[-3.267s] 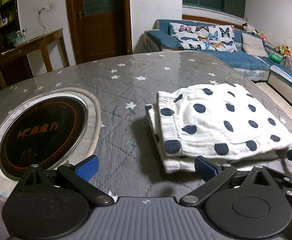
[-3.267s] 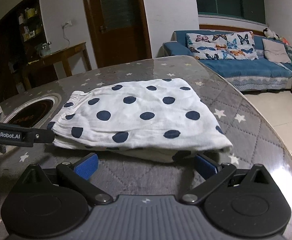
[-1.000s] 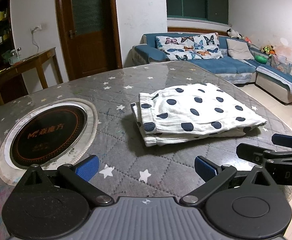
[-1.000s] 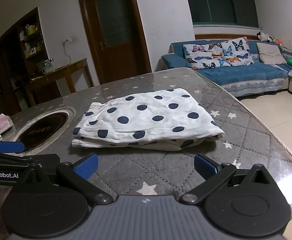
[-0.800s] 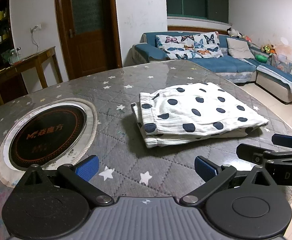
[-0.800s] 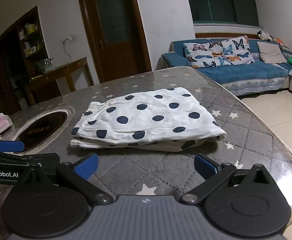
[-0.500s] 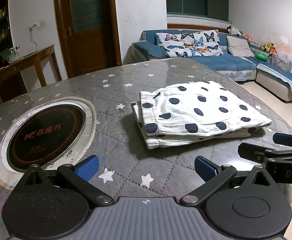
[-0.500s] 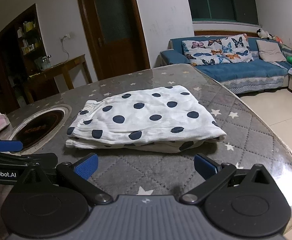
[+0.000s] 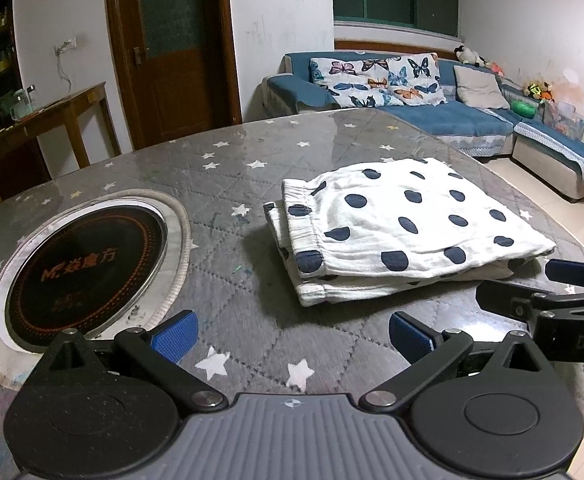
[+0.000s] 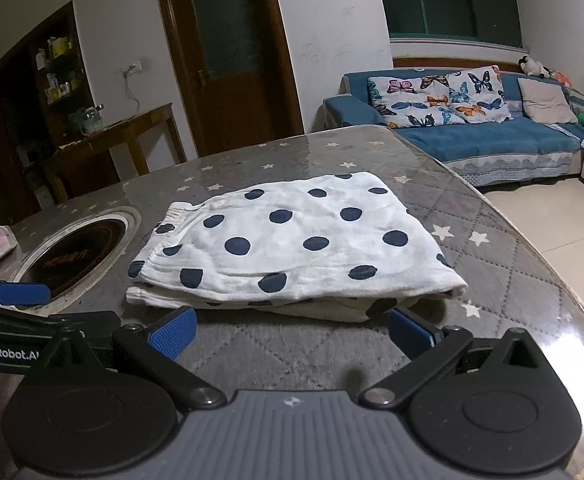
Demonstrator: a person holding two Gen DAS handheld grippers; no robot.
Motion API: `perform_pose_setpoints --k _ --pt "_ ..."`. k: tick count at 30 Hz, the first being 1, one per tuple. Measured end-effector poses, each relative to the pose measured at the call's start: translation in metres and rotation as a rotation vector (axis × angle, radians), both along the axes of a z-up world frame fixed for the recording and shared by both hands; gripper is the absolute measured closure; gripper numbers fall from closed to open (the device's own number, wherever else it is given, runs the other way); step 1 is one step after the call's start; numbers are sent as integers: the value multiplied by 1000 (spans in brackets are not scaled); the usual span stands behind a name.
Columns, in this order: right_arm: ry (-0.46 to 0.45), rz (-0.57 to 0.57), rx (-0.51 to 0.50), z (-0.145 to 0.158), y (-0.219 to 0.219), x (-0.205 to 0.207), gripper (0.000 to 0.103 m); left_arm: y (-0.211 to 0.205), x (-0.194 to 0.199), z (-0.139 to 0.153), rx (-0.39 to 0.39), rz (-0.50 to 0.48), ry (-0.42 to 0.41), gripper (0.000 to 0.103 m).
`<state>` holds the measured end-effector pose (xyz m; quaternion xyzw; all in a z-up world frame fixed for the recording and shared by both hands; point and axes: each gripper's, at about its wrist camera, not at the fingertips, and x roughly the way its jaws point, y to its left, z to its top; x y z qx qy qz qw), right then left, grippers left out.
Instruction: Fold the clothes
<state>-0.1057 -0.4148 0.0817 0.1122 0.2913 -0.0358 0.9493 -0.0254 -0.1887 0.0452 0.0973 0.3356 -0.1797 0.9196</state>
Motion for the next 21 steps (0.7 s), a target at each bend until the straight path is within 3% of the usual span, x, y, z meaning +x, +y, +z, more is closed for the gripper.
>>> perform_pose_setpoints --k 21 --pt "-4 10 20 -1 -9 9 0 -14 11 -1 16 -2 11 0"
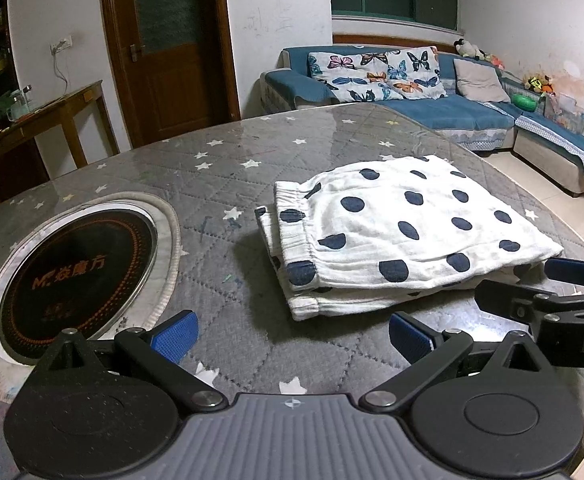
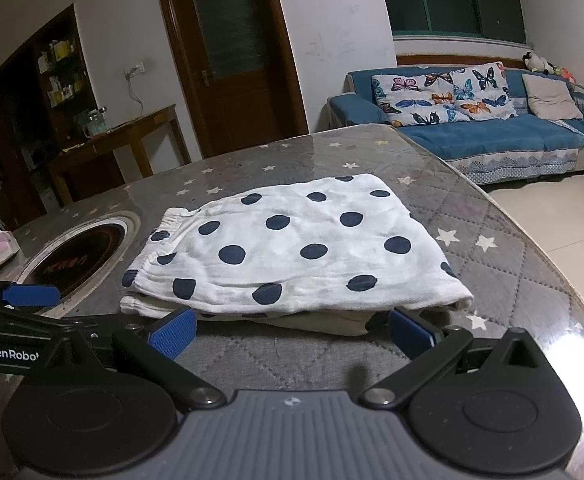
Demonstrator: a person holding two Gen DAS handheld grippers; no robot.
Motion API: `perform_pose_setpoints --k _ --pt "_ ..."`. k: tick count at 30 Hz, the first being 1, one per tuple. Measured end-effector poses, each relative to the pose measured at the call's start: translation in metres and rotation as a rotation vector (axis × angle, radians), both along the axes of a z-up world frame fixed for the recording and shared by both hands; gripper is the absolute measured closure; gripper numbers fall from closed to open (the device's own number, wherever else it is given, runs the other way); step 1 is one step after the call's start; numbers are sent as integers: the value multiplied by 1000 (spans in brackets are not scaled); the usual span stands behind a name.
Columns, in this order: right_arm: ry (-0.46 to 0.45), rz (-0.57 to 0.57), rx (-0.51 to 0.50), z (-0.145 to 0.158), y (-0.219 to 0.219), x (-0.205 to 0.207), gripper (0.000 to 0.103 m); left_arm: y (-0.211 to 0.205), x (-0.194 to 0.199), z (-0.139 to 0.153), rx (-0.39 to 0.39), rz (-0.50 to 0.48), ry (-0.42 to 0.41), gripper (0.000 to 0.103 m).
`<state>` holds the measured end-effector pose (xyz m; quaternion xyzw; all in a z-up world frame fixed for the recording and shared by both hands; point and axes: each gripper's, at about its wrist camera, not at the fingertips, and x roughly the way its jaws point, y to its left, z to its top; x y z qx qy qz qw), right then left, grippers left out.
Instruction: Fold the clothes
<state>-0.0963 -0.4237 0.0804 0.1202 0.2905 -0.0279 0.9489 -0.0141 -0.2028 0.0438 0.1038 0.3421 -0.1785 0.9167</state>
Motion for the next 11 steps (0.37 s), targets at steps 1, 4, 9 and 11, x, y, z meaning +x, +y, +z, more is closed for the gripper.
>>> perform_pose_setpoints --k 1,4,9,11 --pt "-1 0 0 0 0 0 0 0 0 0 -1 1 0 0" --pt "-1 0 1 0 0 0 0 -1 1 0 -1 0 0 0" --pt "3 4 2 -1 1 1 0 -1 2 0 -4 -2 3 0" --pt "5 6 2 -2 1 2 0 -1 3 -1 -5 -3 7 0"
